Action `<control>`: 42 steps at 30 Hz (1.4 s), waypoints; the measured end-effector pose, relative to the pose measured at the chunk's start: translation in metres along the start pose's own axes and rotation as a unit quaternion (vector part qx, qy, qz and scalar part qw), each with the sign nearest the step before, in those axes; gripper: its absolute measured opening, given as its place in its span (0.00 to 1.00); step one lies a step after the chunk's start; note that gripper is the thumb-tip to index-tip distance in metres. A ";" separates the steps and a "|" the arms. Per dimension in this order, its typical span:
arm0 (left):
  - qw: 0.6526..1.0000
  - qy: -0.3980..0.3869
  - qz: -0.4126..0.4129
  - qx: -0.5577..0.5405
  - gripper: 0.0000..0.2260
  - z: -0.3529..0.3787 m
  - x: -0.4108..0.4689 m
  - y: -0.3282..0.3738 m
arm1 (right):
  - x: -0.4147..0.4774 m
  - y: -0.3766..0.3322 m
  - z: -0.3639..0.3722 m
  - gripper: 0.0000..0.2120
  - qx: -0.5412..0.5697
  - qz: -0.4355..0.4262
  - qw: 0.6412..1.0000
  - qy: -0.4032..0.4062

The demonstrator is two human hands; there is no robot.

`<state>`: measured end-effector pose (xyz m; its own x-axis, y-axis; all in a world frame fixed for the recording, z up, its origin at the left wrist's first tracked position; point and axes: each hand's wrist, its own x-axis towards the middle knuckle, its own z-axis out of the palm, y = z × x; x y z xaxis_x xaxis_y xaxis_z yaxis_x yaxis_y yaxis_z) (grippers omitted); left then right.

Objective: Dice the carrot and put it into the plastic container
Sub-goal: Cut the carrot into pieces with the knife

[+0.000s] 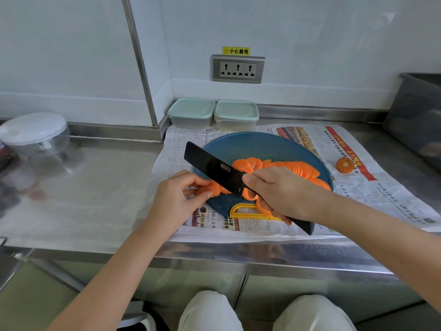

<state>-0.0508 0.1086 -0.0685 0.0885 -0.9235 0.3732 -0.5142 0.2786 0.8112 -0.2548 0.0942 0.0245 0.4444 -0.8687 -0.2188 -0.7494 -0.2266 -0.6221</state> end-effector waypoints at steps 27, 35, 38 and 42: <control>1.000 -0.003 -0.025 -0.012 0.13 -0.001 -0.001 -0.001 | 0.011 -0.002 -0.006 0.19 0.059 0.051 0.993 -0.088; 1.000 0.005 0.001 -0.022 0.14 0.000 0.000 -0.003 | 0.012 -0.009 0.005 0.18 -0.068 -0.009 0.998 0.011; 1.000 0.004 -0.004 -0.027 0.11 0.000 0.000 -0.006 | 0.015 -0.011 0.008 0.18 -0.071 -0.009 0.997 0.015; 0.999 0.009 -0.008 -0.032 0.11 0.001 0.001 -0.007 | 0.020 -0.009 0.013 0.18 -0.093 -0.014 0.996 -0.004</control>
<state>-0.0479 0.1051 -0.0739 0.1112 -0.9232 0.3680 -0.4580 0.2810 0.8434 -0.2327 0.0844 0.0165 0.4704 -0.8571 -0.2100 -0.8137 -0.3292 -0.4792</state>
